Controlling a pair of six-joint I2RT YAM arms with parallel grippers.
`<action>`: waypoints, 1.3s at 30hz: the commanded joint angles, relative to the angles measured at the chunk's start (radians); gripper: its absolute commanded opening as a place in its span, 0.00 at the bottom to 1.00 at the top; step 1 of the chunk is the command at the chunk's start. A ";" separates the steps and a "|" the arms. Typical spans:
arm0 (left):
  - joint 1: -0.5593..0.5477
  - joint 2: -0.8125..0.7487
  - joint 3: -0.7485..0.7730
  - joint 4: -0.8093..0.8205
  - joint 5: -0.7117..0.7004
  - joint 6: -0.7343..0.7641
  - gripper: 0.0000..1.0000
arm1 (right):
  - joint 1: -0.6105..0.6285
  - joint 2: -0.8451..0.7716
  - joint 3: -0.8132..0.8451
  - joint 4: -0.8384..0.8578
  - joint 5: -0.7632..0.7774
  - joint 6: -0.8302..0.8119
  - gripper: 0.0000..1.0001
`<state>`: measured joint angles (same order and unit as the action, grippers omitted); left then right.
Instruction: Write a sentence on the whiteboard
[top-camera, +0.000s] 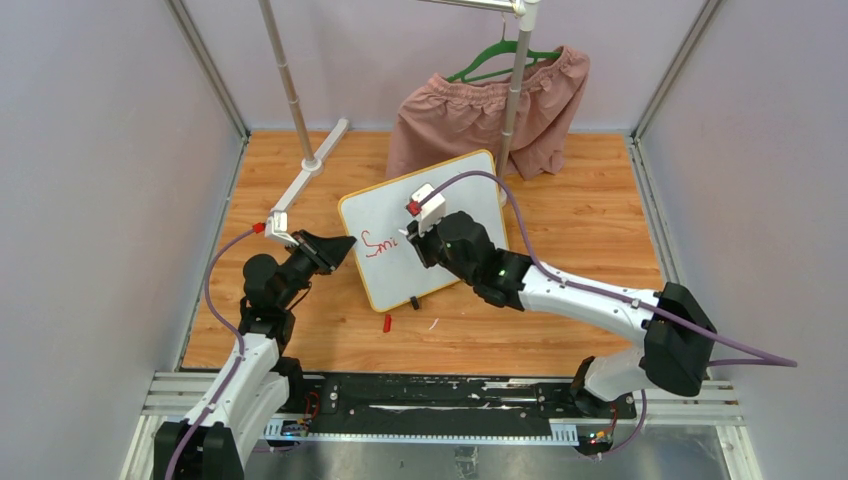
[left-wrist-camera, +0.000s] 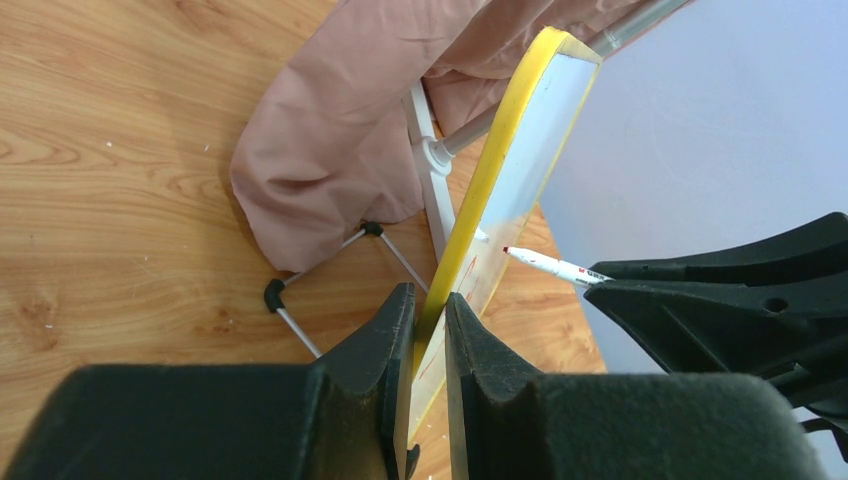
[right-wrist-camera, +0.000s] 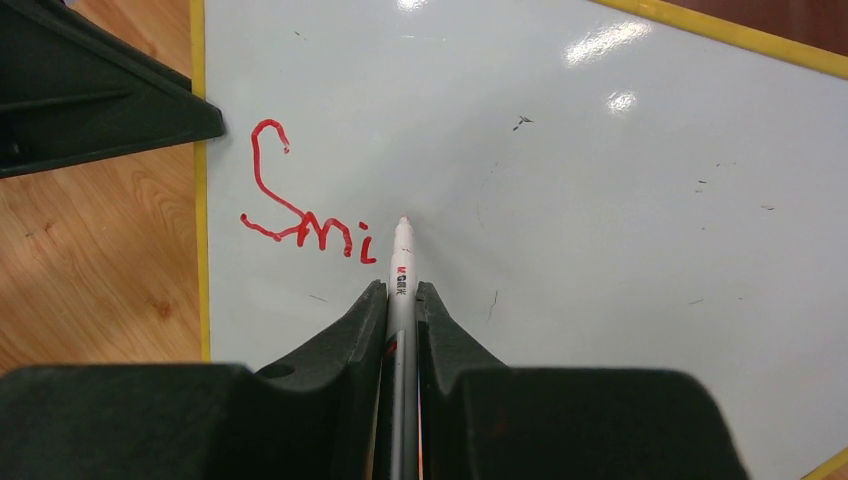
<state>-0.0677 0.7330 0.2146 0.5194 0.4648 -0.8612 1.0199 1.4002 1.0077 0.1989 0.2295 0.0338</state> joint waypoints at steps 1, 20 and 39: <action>0.002 -0.009 -0.011 0.014 0.017 -0.006 0.00 | -0.017 0.011 0.045 0.014 0.006 0.004 0.00; 0.003 -0.010 -0.010 0.013 0.015 -0.007 0.00 | -0.021 0.035 0.028 -0.009 0.000 0.033 0.00; 0.002 -0.006 -0.006 0.014 0.015 -0.007 0.00 | -0.018 -0.008 -0.060 -0.005 -0.011 0.068 0.00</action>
<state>-0.0677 0.7330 0.2146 0.5179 0.4618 -0.8612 1.0138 1.4105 0.9756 0.2024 0.2089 0.0868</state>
